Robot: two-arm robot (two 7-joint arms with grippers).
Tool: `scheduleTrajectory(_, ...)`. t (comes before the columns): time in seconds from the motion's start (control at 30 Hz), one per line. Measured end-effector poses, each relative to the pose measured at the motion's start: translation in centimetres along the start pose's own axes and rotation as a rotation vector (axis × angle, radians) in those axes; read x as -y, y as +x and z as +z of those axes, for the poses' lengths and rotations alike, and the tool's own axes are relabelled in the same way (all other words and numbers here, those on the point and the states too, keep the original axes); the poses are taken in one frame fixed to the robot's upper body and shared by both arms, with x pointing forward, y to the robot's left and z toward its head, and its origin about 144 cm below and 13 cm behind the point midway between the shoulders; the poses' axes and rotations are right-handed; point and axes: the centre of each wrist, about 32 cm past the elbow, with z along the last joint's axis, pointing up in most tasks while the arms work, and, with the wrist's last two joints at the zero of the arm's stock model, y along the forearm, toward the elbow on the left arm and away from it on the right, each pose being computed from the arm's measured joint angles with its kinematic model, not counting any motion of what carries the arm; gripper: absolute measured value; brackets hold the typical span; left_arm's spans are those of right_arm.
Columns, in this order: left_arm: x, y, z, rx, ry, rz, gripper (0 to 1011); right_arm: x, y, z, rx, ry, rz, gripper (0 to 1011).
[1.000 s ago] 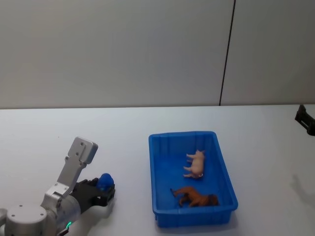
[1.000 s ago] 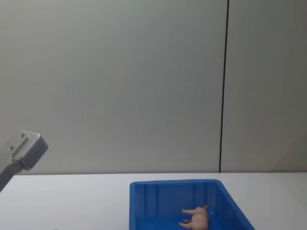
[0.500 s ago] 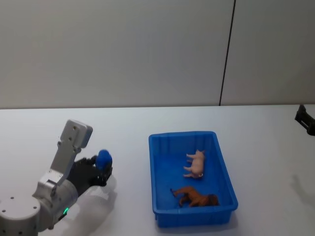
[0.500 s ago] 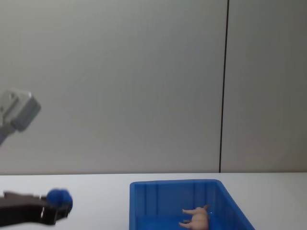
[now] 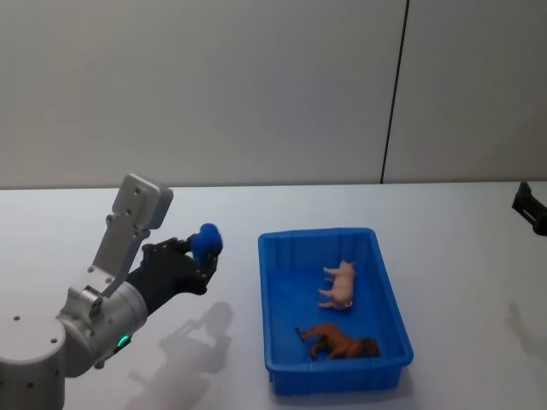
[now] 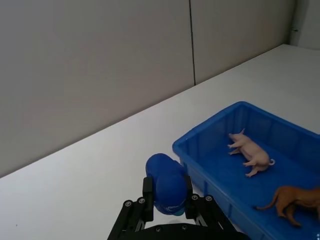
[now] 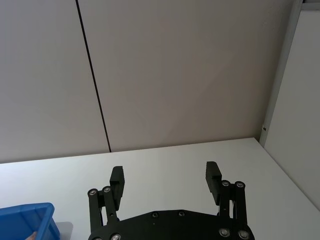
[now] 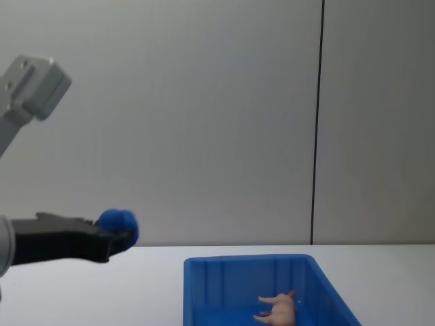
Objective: Pick up the two dolls from the table and place them into the box.
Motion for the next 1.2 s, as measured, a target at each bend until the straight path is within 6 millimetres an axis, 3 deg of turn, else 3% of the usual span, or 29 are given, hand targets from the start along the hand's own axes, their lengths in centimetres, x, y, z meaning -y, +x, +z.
scheduleTrajectory(0.6, 1.5, -0.8, 2.3, 0.056, -0.038, -0.248, 224, 0.0, 0.0, 0.0, 0.0, 0.0, 0.0, 1001)
scheduleTrajectory(1.0, 5.4, -2.3, 3.3, 0.109, -0.022, -0.444, 145, 0.0, 0.0, 0.0, 0.0, 0.0, 0.0, 1001)
scheduleTrajectory(1.2, 6.6, -2.9, 3.6, 0.127, -0.016, -0.491, 309, 0.0, 0.0, 0.0, 0.0, 0.0, 0.0, 1001)
